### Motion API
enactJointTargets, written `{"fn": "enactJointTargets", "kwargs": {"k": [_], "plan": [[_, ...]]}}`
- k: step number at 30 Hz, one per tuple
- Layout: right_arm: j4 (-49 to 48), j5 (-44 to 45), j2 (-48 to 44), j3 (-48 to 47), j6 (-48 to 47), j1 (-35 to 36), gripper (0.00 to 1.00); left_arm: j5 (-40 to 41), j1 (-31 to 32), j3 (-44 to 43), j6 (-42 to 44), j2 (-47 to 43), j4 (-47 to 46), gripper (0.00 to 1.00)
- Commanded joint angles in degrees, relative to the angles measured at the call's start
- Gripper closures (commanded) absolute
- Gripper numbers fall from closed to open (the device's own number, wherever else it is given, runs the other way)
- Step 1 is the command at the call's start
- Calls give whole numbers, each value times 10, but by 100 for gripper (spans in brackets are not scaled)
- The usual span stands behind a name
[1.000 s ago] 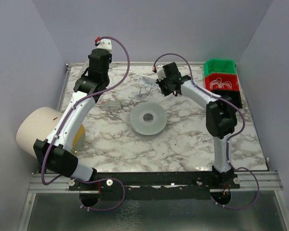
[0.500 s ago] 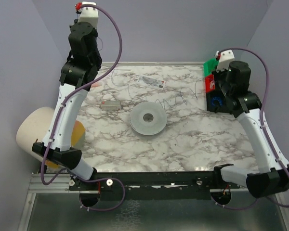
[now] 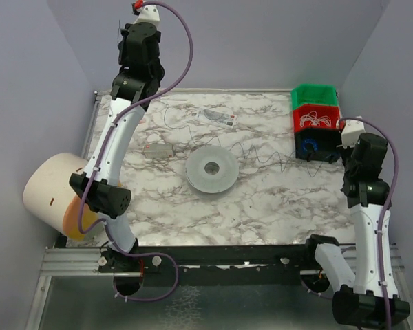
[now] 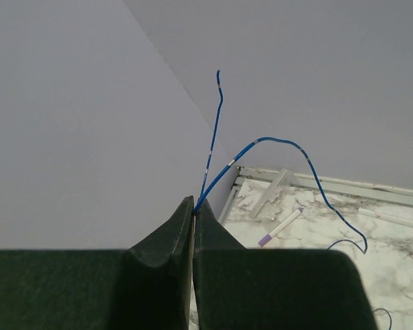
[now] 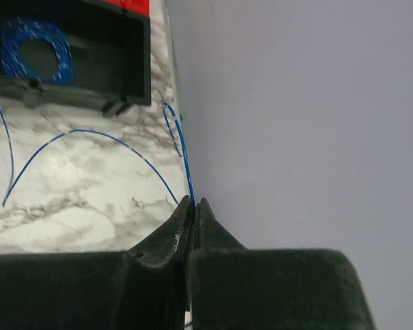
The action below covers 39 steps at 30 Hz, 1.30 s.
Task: Wrap the cables
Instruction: Adjust the cable at the center of the board.
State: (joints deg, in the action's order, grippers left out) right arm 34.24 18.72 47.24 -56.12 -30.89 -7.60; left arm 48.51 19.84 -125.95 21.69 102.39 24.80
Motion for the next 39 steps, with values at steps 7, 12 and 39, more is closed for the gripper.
{"fn": "enactJointTargets", "kwargs": {"k": [7, 12, 39], "plan": [[-26, -57, 93, 97, -153, -168, 99, 0, -1, 57, -10, -25, -26, 98], [0, -108, 169, 70, -184, -224, 52, -39, 22, 132, -29, -56, -19, 98], [-4, -841, 171, -198, -42, -12, 7, -644, 128, 174, -63, -128, 167, 93]]}}
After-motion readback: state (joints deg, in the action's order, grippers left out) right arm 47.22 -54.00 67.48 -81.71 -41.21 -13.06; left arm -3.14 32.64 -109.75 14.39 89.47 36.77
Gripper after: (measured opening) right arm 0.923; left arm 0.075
